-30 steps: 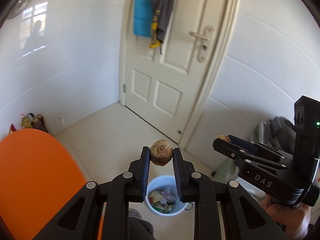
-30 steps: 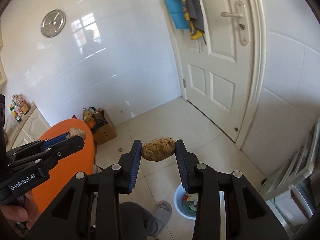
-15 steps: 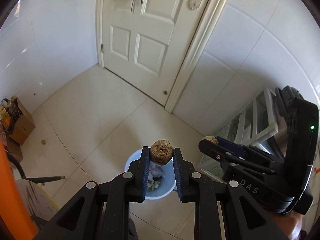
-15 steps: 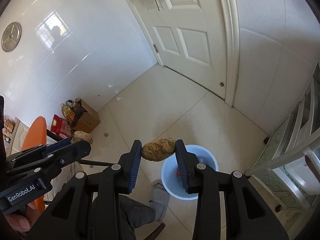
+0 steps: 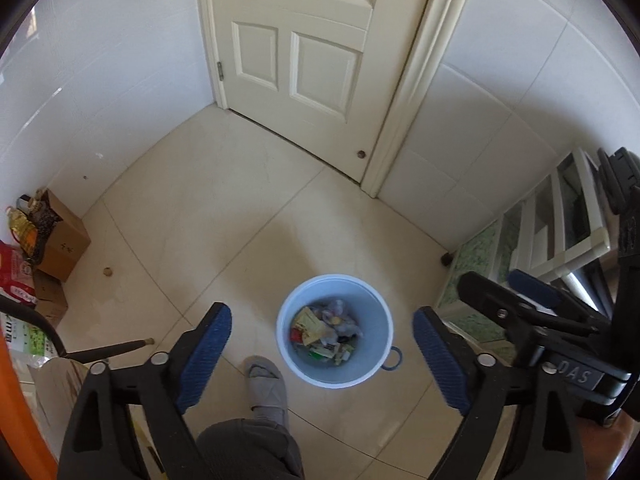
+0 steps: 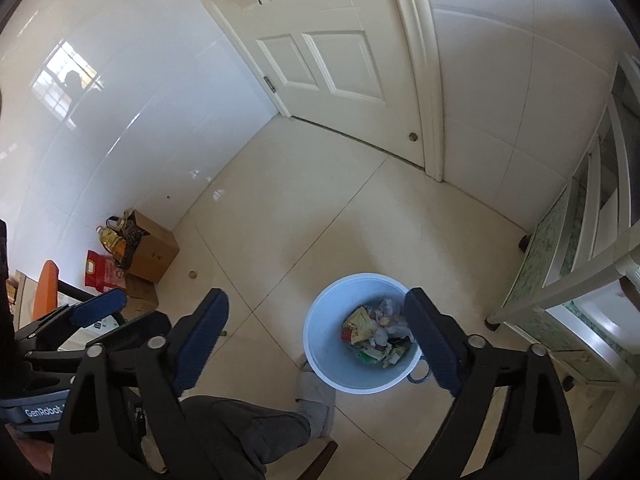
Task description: Collect trash
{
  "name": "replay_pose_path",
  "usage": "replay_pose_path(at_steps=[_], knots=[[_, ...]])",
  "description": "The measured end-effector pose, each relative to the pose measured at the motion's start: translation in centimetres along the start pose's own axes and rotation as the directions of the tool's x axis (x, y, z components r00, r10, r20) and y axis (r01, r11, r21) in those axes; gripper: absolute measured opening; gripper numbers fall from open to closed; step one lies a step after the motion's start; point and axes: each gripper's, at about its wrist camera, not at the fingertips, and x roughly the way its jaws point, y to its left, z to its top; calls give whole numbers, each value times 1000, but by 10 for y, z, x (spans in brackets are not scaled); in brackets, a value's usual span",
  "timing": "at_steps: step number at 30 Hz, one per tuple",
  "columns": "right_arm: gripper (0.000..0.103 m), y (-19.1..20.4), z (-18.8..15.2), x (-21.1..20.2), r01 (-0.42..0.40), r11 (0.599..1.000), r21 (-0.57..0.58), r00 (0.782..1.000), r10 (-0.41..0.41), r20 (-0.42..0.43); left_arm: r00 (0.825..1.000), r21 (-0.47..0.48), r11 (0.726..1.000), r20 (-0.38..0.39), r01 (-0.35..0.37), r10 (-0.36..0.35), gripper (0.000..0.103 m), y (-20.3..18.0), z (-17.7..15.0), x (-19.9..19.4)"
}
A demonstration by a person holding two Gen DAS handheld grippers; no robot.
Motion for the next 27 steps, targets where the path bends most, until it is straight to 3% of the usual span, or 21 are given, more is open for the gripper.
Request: replay_pose_path(at_steps=[5, 11, 15, 18, 21, 27], knots=[[103, -1, -4, -11, 60, 998, 31, 998, -60, 11, 994, -8, 995, 46, -95, 95, 92, -5, -28, -26], [103, 24, -12, -44, 34, 999, 7, 998, -35, 51, 986, -47, 994, 133, -98, 103, 92, 0, -61, -87], [103, 58, -21, -77, 9, 999, -46, 994, -4, 106, 964, -95, 991, 236, -99, 119, 92, 15, -93, -147], [103, 90, -28, -108, -13, 996, -90, 985, 28, 168, 936, -150, 983, 320, -101, 146, 93, 28, -122, -195], [103, 125, -39, -140, -55, 990, -131, 970, 84, 227, 895, -211, 969, 397, -125, 202, 96, 43, -156, -245], [103, 210, -71, -200, -109, 955, -276, 930, 196, 311, 792, -328, 926, 506, -189, 341, 101, 70, -244, -329]])
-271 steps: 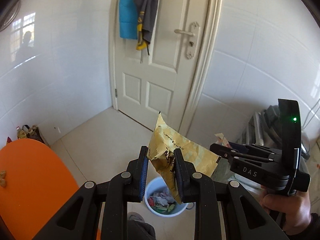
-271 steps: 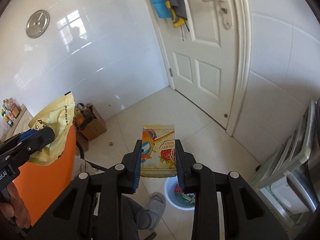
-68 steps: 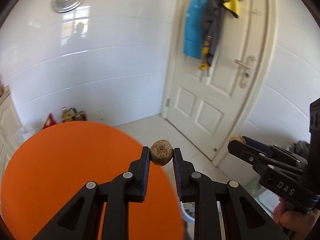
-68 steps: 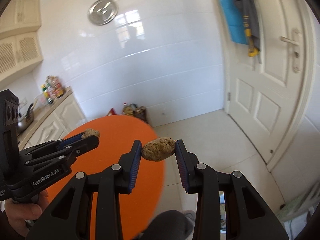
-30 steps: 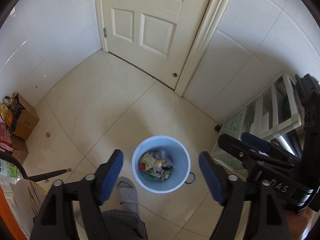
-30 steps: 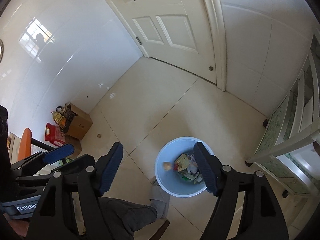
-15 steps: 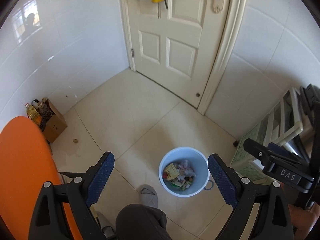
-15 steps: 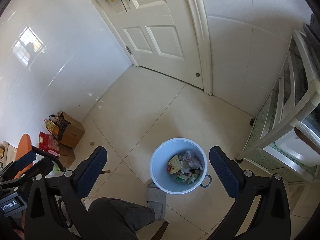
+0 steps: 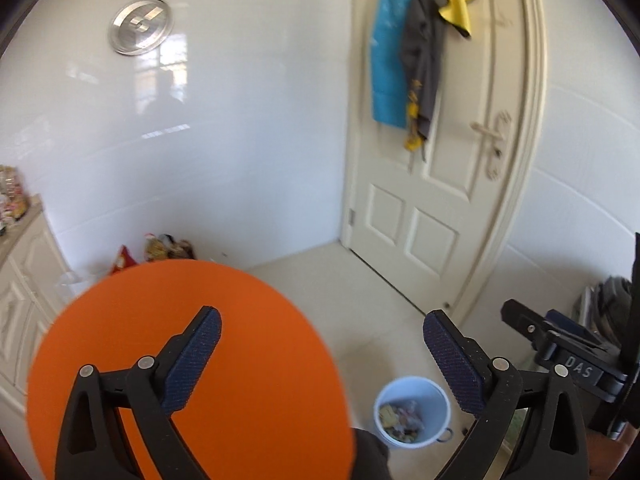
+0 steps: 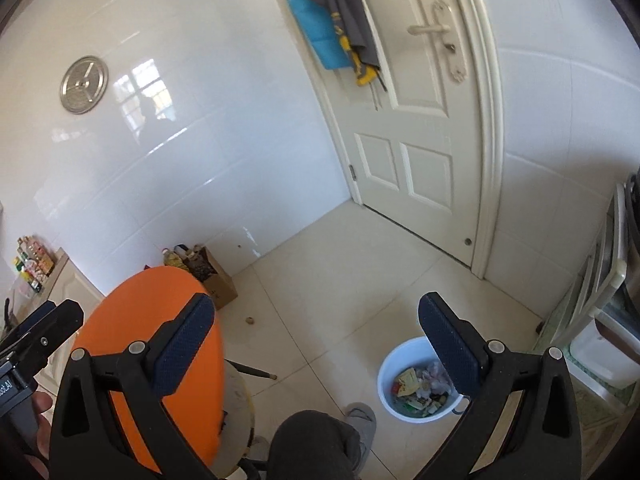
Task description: Collect trash
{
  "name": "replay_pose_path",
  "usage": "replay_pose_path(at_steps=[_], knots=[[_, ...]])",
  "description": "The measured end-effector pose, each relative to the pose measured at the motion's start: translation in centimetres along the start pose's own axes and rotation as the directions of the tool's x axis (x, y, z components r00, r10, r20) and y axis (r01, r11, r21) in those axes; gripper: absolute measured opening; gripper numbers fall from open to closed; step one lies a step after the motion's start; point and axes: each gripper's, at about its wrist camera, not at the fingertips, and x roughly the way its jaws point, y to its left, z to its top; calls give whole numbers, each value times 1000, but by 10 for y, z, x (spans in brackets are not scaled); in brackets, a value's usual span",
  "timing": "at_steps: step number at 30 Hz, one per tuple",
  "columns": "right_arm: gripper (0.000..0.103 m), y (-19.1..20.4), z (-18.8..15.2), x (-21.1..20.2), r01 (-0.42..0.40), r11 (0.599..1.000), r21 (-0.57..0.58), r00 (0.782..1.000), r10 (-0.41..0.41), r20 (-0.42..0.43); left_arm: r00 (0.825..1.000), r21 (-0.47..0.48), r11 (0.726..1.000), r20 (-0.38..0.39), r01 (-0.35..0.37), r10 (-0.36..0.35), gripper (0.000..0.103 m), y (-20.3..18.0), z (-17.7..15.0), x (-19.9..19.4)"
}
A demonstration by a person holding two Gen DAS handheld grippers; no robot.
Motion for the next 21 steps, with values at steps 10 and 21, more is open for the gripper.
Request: replay_pose_path(at_steps=[10, 21], knots=[[103, 163, -17, -82, -184, 950, -254, 968, 219, 119, 952, -145, 962, 165, -233, 256, 102, 74, -66, -158], [103, 255, -64, -147, -289, 859, -423, 920, 372, 127, 852, -254, 877, 239, -408, 466, 102, 56, -174, -318]])
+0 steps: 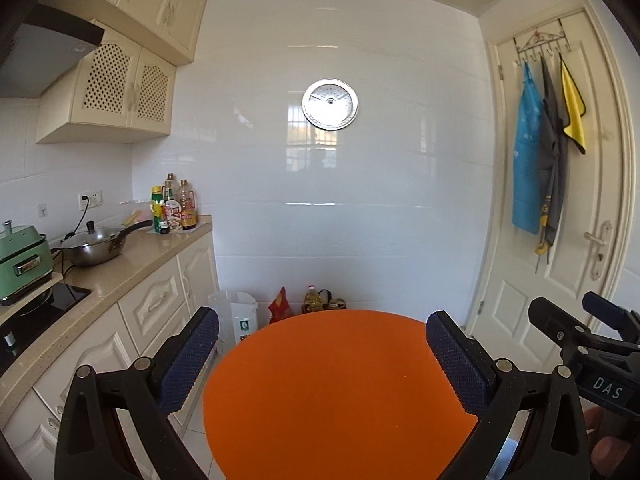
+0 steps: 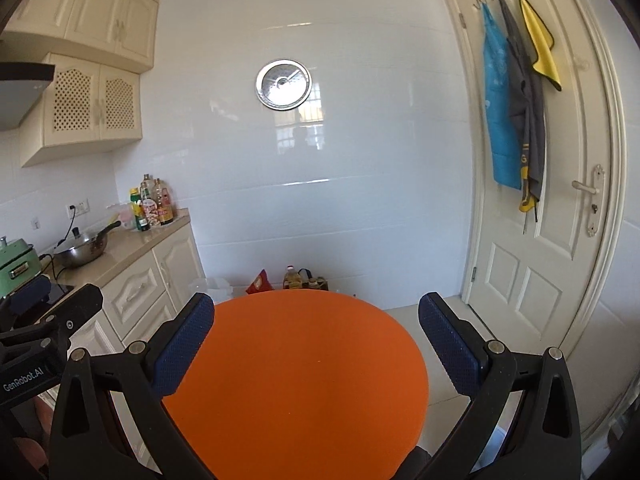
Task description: Collect trash
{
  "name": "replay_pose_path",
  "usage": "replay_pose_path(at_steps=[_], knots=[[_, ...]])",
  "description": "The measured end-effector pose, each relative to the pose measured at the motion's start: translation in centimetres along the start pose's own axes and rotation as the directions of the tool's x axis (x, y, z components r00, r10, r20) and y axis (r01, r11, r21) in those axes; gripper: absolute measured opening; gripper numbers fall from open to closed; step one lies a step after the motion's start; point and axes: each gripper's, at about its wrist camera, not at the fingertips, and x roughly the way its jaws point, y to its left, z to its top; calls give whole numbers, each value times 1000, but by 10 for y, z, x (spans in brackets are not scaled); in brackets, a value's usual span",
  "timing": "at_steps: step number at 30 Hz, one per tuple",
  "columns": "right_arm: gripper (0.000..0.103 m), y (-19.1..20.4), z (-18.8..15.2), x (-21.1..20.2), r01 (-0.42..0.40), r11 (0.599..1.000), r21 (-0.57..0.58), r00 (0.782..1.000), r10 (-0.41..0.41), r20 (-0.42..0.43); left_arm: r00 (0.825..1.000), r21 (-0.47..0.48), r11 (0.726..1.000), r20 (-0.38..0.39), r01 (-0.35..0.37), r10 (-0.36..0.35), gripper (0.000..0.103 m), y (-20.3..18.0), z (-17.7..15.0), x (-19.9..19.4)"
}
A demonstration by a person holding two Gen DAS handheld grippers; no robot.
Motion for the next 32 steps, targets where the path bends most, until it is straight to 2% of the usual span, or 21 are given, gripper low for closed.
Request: replay_pose_path(at_steps=[3, 12, 21, 32], knots=[[103, 10, -3, -11, -10, 1000, -24, 1000, 10, 16, 999, -5, 999, 6, -34, 34, 102, -1, -12, -25], [103, 26, -8, -31, -30, 999, -42, 999, 31, 43, 998, -19, 998, 14, -53, 53, 102, -14, -18, -48], [103, 28, -13, -30, -31, 999, -43, 999, 32, 38, 999, -51, 998, -3, -39, 39, 102, -14, -25, -56], [103, 20, -21, -25, -26, 999, -34, 999, 26, 18, 1000, -75, 997, -9, -13, 13, 102, -31, -8, -42]])
